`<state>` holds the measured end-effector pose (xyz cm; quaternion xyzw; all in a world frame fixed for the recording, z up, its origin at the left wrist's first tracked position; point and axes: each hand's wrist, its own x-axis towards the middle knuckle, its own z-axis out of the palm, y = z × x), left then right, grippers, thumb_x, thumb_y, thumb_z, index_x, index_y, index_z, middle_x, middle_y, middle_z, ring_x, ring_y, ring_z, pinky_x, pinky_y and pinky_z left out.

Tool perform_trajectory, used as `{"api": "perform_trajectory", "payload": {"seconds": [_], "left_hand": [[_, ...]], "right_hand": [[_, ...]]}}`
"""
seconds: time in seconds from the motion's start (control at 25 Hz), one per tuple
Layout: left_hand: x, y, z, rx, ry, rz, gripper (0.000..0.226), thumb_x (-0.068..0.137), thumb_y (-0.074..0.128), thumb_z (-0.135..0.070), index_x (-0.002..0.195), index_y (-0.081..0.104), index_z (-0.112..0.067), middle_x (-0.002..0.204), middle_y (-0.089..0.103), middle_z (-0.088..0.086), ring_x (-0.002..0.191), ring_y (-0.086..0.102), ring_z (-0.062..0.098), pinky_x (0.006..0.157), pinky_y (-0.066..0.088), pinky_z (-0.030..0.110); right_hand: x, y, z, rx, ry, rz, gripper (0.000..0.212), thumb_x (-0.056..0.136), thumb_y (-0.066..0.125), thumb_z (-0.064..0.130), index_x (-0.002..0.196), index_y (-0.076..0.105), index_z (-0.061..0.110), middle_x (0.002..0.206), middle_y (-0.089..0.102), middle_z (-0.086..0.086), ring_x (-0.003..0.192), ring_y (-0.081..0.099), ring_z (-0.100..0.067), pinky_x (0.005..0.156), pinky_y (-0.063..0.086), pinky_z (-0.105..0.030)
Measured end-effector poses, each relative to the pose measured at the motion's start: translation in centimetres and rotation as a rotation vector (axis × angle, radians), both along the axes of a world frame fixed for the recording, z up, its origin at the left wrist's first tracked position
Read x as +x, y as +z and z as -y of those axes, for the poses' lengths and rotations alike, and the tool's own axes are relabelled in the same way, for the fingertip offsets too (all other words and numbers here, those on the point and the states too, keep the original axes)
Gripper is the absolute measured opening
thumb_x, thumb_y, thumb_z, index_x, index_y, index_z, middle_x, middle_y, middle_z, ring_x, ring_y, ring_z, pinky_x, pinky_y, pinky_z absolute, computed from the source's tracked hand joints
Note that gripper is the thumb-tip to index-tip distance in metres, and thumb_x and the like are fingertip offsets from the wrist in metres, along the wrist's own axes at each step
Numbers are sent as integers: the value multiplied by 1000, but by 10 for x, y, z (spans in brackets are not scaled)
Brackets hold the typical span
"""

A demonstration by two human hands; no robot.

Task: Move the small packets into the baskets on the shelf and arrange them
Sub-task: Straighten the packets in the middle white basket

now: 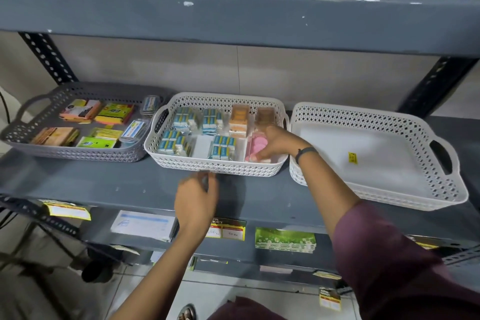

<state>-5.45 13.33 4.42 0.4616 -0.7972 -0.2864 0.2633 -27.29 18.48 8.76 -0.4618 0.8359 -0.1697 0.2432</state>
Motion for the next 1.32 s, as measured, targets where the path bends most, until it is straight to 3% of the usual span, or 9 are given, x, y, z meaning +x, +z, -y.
{"api": "perform_trajectory", "payload": {"seconds": [0.12,0.28,0.48,0.56,0.92,1.0,1.08,1.16,1.32], "left_hand": [[-28,35,7,28,-90,-381,33,93,42,-26,92,69,-7,85,69,11,79,62,26,72,51,39],[-99,67,19,719,-235,-342,54,98,32,-43,116,59,0,116,63,25,102,62,32,98,44,45],[-135,68,25,1121,-233,-180,54,91,29,-61,94,52,-13,73,62,4,46,57,21,29,42,14],[-138,63,28,1154,-234,-179,58,90,29,-64,78,50,-11,44,65,3,33,61,17,26,42,18],[-142,58,36,1183,-301,-130,78,86,23,-71,114,56,-6,101,73,11,91,70,21,78,54,28],[-134,59,56,1078,-289,-128,86,85,18,-72,142,36,-10,137,52,13,126,51,26,102,40,35],[-121,57,87,1002,-249,-254,86,87,15,-70,147,24,-9,132,52,14,119,51,24,91,41,32],[-104,48,114,913,-146,-277,86,87,15,-69,147,25,-7,140,45,19,114,52,26,82,41,28],[-88,31,124,977,-95,-79,98,81,20,-77,148,20,-5,153,26,20,137,33,36,110,27,49]], "right_hand": [[4,12,-10,-435,-341,491,55,88,63,34,136,47,11,136,54,-7,110,58,-16,93,46,-24],[26,18,-12,-536,-845,1242,52,95,38,52,76,59,9,69,55,-12,50,52,-19,42,50,-21],[27,14,1,-562,-935,1322,56,93,36,59,69,49,9,65,42,-14,52,41,-23,51,37,-30],[24,11,4,-547,-942,1335,57,92,36,59,66,48,10,64,40,-12,54,37,-22,51,33,-28],[26,18,5,-520,-918,1350,58,93,36,59,70,52,8,65,46,-13,55,41,-24,52,37,-29],[25,23,4,-568,-896,1233,54,96,32,54,88,62,10,87,64,-23,67,57,-34,55,53,-29],[25,27,10,-696,-866,1140,54,98,30,51,129,53,14,127,61,-18,91,63,-31,73,57,-26],[33,28,26,-675,-785,1185,58,97,29,52,141,40,17,131,54,-8,109,56,-25,94,45,-33],[55,18,61,-390,-731,1138,63,95,31,56,149,24,23,161,14,-5,149,13,-22,123,11,-43]]}}
